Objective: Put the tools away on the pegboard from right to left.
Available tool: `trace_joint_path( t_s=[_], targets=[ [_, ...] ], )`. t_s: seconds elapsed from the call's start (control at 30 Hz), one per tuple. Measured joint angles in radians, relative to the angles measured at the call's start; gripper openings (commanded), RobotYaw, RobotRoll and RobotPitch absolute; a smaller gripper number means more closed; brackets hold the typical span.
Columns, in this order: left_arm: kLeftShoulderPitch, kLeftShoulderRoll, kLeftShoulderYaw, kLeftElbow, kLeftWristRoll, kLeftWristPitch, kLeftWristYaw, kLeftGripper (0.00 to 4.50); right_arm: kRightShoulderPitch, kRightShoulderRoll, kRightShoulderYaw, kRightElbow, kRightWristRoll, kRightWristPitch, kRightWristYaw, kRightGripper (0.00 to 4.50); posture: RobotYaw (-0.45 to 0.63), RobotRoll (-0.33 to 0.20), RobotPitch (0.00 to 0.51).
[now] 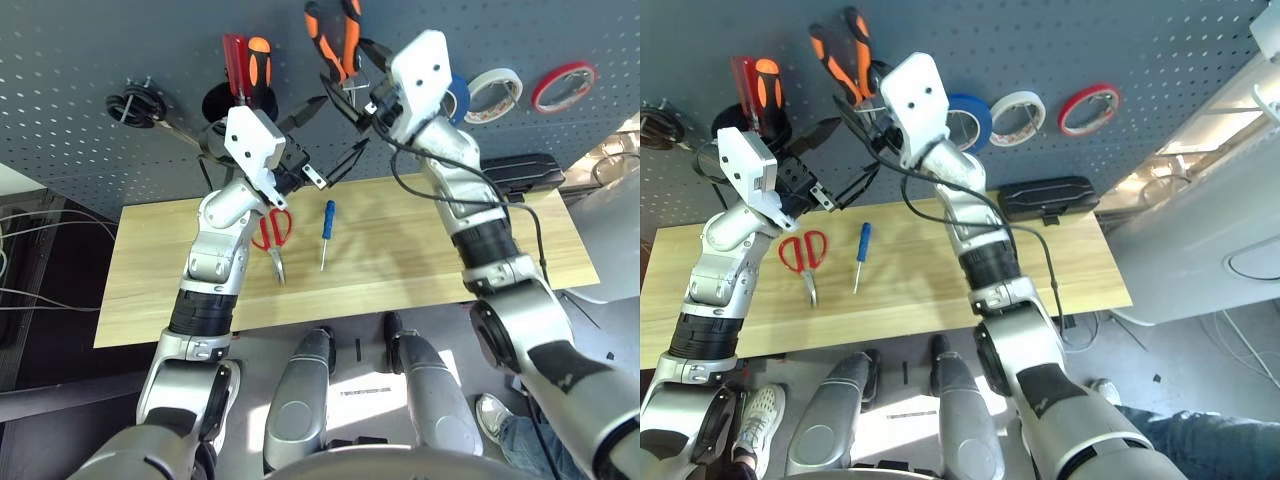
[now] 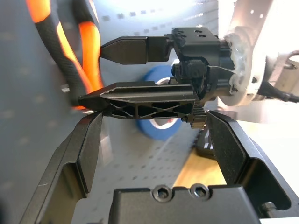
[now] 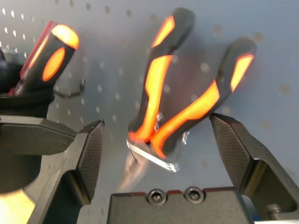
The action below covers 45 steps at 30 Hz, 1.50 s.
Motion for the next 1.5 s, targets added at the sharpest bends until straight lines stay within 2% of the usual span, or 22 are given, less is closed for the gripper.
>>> trace_joint_path(
  t_s=[0.07,0.17,0.27,0.43,0.6,0.9,1.13,1.33,1.5],
  targets=[
    [0.002,0.005,-0.016,-0.012,0.002,-0.007,-0.015,4.5,0.061,-0.06,-0.006,-0.172,0.042,0.125,0.031,4.48,0.15,0.0,0.317],
    [0.022,0.08,0.011,0.021,0.024,0.034,-0.009,4.5,0.165,-0.194,-0.033,-0.427,0.181,0.409,0.117,4.48,0.13,0.0,0.311],
    [0.035,0.092,-0.011,0.042,0.051,0.064,-0.014,4.5,0.219,-0.292,-0.043,-0.53,0.277,0.643,0.171,4.48,0.12,0.0,0.304],
    [0.038,0.099,-0.092,0.117,0.127,0.129,-0.03,4.5,0.322,-0.358,-0.04,-0.55,0.343,0.883,0.177,4.48,0.11,0.0,0.297],
    [0.003,0.079,-0.159,0.227,0.216,0.194,-0.018,4.5,0.374,-0.366,-0.024,-0.466,0.337,0.924,0.165,4.48,0.12,0.0,0.29],
    [-0.156,-0.053,-0.191,0.574,0.357,0.323,0.187,4.5,0.405,-0.33,0.044,-0.272,0.262,0.864,0.137,4.48,0.11,0.0,0.286],
    [-0.248,-0.123,-0.2,0.843,0.423,0.353,0.306,4.5,0.405,-0.279,0.069,-0.238,0.225,0.815,0.124,4.48,0.09,0.0,0.287],
    [-0.25,-0.145,-0.195,0.959,0.449,0.418,0.375,4.5,0.405,-0.277,0.068,-0.238,0.216,0.815,0.119,4.48,0.07,0.0,0.285],
    [-0.273,-0.171,-0.174,1.05,0.45,0.371,0.425,4.5,0.405,-0.262,0.066,-0.242,0.216,0.817,0.108,4.48,0.05,0.0,0.283]
  ],
)
